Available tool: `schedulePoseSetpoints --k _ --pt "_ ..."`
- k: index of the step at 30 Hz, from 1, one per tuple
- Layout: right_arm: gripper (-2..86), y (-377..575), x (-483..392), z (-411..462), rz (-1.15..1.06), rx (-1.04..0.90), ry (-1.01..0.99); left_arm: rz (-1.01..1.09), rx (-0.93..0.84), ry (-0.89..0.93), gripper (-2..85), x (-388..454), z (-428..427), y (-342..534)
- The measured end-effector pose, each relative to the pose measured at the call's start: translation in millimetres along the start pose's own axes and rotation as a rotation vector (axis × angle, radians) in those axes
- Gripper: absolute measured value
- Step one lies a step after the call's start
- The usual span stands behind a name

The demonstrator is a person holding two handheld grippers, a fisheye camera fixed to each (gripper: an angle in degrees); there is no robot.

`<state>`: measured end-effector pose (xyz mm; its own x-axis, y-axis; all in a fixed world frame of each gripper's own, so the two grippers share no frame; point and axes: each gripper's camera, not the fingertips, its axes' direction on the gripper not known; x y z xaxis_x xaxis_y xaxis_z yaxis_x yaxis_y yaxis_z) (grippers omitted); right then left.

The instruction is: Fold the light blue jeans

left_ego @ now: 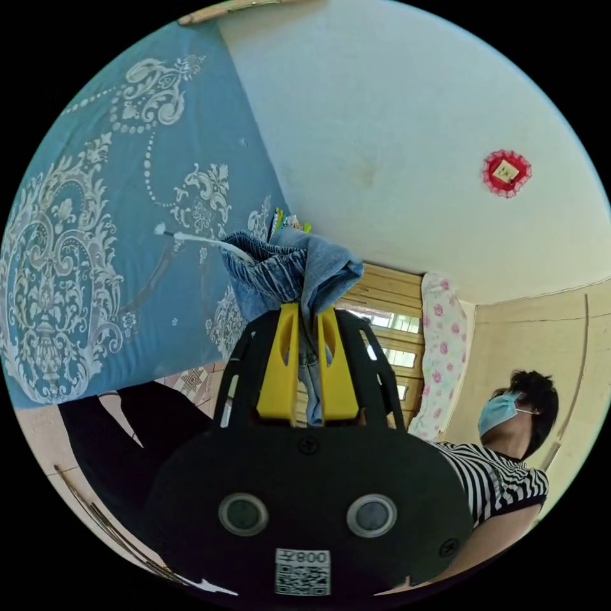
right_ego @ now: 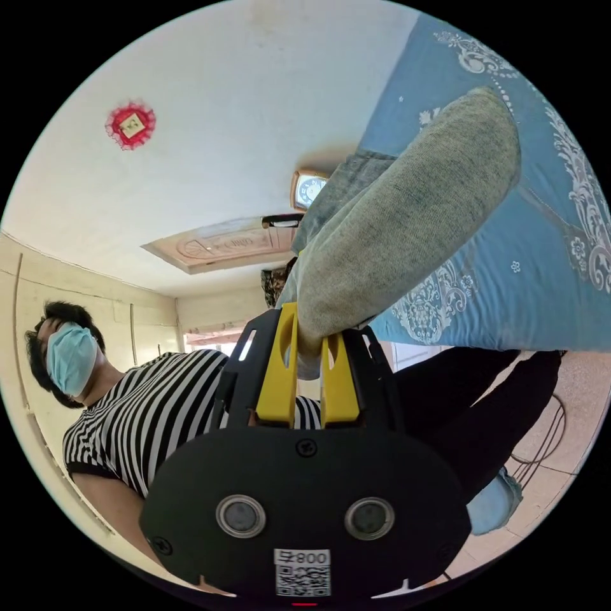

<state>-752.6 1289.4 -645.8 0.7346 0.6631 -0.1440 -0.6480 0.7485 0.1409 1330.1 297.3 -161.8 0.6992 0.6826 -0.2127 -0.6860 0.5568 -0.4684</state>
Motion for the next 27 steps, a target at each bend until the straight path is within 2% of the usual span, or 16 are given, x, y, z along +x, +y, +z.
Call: schedulePoseSetpoints --k 10,15,21,27 --pt "2.9 37.2 60.3 -172.2 -0.069 0.114 -0.074 0.086 -0.096 -0.047 3.7 169.2 181.6 9.3" --pt "2.8 44.6 65.5 -312.9 -0.185 0.187 -0.069 0.187 -0.133 -0.017 3.6 264.0 300.7 16.4" --pt "3.0 85.4 56.0 -466.0 -0.328 0.412 0.080 0.324 -0.327 0.116 3.8 372.5 479.8 13.2" --pt "3.1 117.8 119.2 -561.9 -0.272 0.619 0.141 0.415 -0.543 0.075 4.7 433.4 639.1 14.2"
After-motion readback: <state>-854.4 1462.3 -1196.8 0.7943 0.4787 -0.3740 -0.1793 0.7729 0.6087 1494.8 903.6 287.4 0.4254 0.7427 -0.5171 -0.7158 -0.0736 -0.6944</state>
